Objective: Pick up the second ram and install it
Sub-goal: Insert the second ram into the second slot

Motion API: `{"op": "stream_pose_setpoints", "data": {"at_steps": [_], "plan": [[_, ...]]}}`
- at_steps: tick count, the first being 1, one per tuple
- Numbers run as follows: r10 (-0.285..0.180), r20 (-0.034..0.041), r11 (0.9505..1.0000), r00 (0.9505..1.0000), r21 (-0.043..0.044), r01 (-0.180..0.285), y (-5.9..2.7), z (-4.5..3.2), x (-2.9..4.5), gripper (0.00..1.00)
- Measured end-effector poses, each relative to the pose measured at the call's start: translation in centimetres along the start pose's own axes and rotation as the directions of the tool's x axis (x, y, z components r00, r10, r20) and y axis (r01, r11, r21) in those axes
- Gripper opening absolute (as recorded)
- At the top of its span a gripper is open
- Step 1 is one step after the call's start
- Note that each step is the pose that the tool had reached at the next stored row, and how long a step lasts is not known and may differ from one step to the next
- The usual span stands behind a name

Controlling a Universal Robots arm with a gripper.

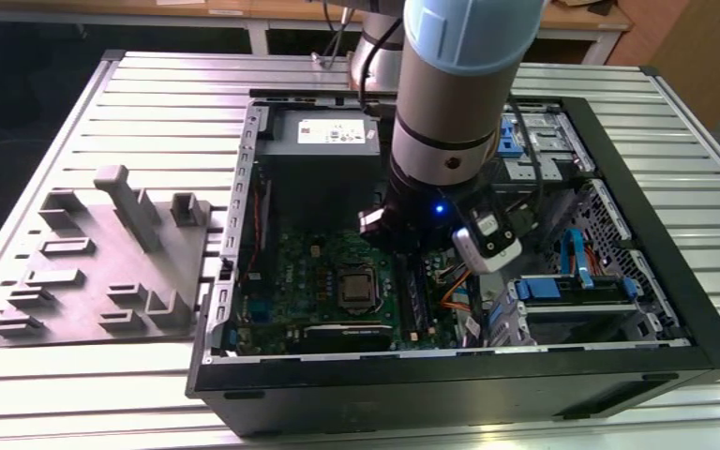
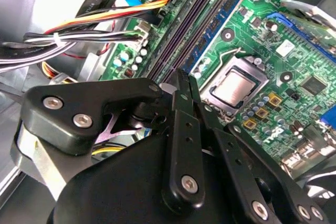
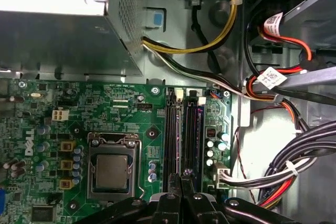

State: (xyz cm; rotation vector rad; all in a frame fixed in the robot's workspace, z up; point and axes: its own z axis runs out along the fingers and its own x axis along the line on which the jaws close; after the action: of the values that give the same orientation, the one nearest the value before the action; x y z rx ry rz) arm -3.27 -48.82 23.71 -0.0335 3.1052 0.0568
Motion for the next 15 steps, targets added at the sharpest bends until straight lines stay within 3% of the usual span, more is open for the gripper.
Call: {"op": "stream_pose_setpoints", "data": {"at_steps": [10, 15], "plan": [[0.002, 0.0001, 1.0000, 1.0000, 0.0000, -0.002, 0.32, 0.18, 0.01, 0.12], [0.033, 0.0011, 0.9995, 0.9995, 0.0014, -0.033, 0.32, 0.37, 0.03, 0.12]]}}
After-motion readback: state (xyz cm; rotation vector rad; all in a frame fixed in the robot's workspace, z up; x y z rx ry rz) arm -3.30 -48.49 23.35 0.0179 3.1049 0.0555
